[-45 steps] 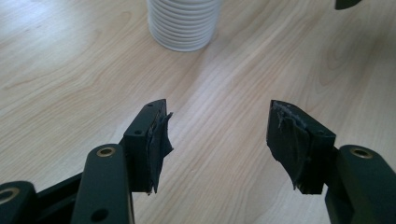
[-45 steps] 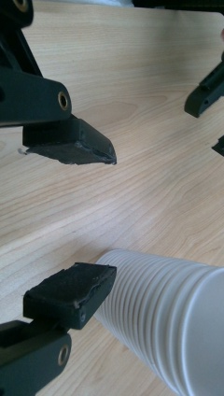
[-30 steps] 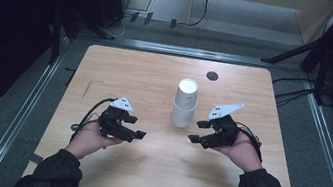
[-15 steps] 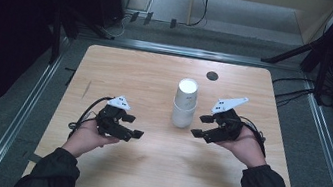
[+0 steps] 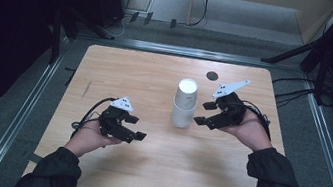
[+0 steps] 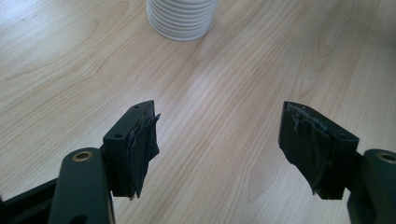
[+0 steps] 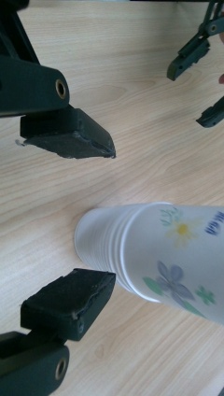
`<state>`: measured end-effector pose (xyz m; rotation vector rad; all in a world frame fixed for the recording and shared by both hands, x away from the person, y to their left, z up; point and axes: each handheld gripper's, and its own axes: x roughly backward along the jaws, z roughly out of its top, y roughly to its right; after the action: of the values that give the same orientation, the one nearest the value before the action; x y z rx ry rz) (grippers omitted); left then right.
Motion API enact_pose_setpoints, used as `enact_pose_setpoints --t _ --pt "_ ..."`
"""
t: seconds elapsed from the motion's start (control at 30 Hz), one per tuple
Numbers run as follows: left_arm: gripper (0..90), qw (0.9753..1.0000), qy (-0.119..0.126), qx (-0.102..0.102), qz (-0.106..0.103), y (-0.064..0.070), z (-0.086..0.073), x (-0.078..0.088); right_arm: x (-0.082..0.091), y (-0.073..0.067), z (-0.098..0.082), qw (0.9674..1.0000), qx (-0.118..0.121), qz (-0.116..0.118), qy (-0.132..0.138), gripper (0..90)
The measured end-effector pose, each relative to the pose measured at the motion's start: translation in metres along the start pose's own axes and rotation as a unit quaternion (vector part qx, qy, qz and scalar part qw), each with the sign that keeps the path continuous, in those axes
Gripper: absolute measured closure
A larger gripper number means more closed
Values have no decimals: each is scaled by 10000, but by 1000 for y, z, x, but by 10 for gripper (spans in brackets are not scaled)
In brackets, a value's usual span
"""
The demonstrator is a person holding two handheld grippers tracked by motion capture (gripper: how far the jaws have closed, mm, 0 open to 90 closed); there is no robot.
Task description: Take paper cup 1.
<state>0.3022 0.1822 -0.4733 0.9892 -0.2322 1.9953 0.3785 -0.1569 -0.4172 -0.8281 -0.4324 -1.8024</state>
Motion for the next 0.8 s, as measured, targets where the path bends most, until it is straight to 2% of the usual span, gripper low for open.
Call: enact_pose_setpoints --t 0.37,0.57,0.8 --pt "279 10000 -14 -37 -73 0 1 -1 1 20 27 9999 53 -15 -116 272" --pt "275 9999 -32 -42 -129 0 1 -1 -3 24 38 9998 88 42 -184 266" --pt "266 9999 -50 -8 -147 0 0 0 -11 29 58 9990 238 41 -375 241"
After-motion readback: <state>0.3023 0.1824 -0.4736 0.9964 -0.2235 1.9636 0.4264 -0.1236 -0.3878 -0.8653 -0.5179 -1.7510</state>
